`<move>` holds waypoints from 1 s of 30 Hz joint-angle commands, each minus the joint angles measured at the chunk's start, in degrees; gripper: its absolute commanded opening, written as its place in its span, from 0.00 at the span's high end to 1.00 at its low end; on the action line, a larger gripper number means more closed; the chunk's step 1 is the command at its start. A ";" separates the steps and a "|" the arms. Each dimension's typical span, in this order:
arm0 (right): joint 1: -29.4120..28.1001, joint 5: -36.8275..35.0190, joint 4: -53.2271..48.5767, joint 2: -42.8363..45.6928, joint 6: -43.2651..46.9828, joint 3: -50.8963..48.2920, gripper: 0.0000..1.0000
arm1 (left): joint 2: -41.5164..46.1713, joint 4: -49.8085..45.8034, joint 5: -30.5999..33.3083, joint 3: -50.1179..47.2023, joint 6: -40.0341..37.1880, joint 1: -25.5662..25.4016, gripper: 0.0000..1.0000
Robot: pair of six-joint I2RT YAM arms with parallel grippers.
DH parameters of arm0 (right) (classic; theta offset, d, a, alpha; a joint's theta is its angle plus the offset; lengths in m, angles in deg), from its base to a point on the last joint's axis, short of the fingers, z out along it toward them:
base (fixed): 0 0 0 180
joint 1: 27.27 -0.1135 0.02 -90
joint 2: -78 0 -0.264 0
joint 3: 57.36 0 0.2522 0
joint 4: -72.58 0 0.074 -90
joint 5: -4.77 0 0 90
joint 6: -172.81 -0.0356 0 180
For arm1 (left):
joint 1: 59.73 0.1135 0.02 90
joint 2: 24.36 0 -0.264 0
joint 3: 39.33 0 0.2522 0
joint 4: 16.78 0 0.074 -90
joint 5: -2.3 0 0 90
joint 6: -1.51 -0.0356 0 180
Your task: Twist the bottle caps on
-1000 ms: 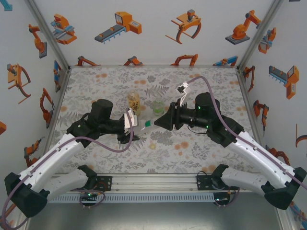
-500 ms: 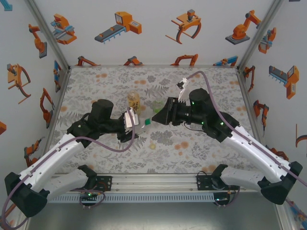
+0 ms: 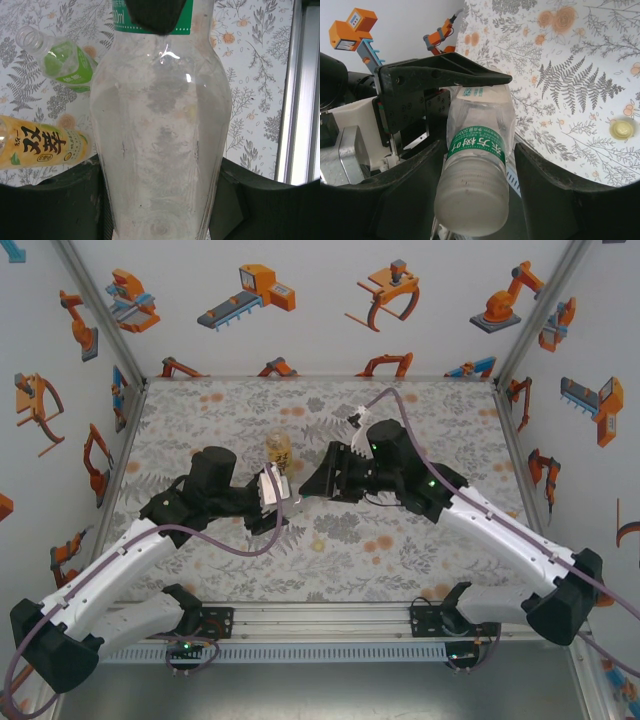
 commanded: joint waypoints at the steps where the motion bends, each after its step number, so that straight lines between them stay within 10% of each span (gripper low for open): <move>1: -0.24 2.76 2.06 -1.05 -1.82 2.24 0.45 | 0.10 1.22 0.55 1.26 0.44 -0.41 1.00; 12: -0.20 4.43 1.15 -3.35 -1.64 2.55 0.55 | -0.38 1.26 1.94 1.51 0.88 -0.37 0.96; 25: 1.62 -0.57 -10.21 -3.08 7.48 4.97 0.74 | 1.47 2.31 -1.36 0.39 0.86 -0.33 0.24; 30: 4.08 -2.88 -20.27 -4.23 14.83 8.42 0.76 | 1.93 2.19 -1.19 0.30 0.87 -0.29 0.19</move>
